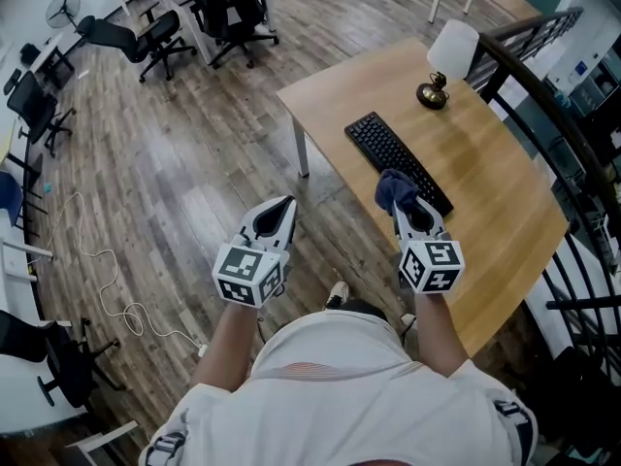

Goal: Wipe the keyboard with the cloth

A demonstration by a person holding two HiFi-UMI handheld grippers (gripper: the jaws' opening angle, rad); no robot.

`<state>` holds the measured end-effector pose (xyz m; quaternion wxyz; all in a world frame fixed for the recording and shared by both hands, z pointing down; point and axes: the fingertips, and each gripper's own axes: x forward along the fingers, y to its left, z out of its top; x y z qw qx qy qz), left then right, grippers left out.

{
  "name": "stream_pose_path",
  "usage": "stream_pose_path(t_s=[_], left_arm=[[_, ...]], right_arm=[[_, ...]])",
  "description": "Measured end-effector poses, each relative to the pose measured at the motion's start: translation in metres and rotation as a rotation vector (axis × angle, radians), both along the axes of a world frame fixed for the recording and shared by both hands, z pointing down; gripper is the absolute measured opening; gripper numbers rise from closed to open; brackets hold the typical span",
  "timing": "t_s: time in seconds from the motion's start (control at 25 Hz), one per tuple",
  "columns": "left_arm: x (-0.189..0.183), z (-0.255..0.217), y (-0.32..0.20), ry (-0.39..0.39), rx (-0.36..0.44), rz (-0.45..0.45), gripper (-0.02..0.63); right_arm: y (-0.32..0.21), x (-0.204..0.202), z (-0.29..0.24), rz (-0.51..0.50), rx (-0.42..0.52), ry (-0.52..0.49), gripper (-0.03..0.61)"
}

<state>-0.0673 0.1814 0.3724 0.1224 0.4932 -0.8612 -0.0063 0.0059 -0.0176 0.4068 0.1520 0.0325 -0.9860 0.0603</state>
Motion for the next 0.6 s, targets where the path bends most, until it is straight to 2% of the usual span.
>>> stream_pose_path(t_s=[0.28,0.44,0.6], left_arm=[[-0.052,0.005,-0.086,-0.003,-0.043,0.083,0.014],[-0.063,0.014,-0.135,0.018,-0.059,0.163,0.014],[-0.07,0.012,-0.192,0.01,-0.068,0.296,0.015]], right_arm=[[-0.076,-0.043,0.016,0.077,-0.05,-0.001,0.124],[-0.118,-0.035,0.026,0.155,-0.065,0.018,0.124],[-0.159,-0.015,0.036,0.28,-0.079,0.048,0.124]])
